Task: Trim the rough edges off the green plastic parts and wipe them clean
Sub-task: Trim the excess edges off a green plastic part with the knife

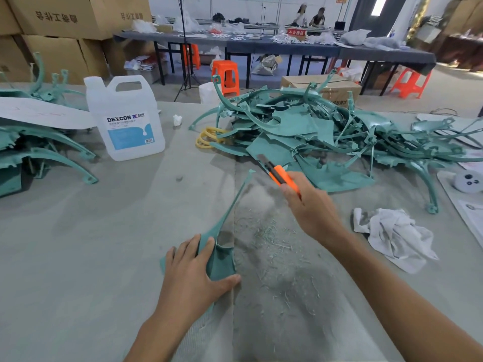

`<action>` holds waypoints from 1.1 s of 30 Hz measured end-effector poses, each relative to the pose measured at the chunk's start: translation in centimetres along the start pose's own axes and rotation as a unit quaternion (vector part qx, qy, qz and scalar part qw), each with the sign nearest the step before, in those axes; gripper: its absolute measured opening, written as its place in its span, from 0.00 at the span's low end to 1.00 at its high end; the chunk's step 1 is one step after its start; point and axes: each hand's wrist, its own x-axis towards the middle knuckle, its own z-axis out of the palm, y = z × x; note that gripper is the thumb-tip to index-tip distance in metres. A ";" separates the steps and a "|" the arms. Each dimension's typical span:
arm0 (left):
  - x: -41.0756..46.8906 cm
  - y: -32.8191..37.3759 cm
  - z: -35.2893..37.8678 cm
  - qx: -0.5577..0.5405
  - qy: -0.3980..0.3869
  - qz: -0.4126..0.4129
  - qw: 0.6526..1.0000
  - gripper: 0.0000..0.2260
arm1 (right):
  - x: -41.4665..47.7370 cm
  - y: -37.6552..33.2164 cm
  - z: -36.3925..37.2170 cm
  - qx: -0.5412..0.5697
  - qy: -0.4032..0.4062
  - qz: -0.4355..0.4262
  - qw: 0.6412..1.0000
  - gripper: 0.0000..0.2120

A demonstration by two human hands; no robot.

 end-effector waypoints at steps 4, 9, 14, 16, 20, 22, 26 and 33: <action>-0.1 0.0 0.0 -0.011 -0.005 0.003 1.000 0.51 | -0.9 -1.1 1.8 0.048 -0.061 0.014 0.997 0.12; -0.1 -0.1 0.0 -0.006 -0.003 0.009 1.000 0.50 | -1.6 -2.0 3.0 0.106 -0.081 0.032 0.991 0.09; -0.1 -0.1 0.1 -0.005 0.000 0.007 1.000 0.51 | -2.1 -2.4 3.5 0.163 -0.031 0.068 0.984 0.10; 0.0 0.0 0.2 -0.002 0.000 0.004 1.000 0.52 | -2.2 -2.4 3.7 0.168 -0.031 0.075 0.983 0.11; -0.1 -0.1 0.2 0.000 0.001 0.007 1.000 0.50 | -2.3 -2.5 4.2 0.173 -0.033 0.083 0.981 0.11; -0.1 -0.1 0.2 0.000 -0.002 0.006 1.000 0.49 | -2.1 -2.5 4.3 0.173 -0.034 0.085 0.981 0.11; -0.1 -0.1 0.2 -0.002 -0.006 0.003 1.000 0.49 | -1.5 -2.0 4.7 0.143 -0.033 0.095 0.985 0.13; -0.2 -0.1 0.3 0.004 -0.007 0.003 1.000 0.49 | -0.8 -0.6 4.8 0.117 -0.005 0.159 0.980 0.10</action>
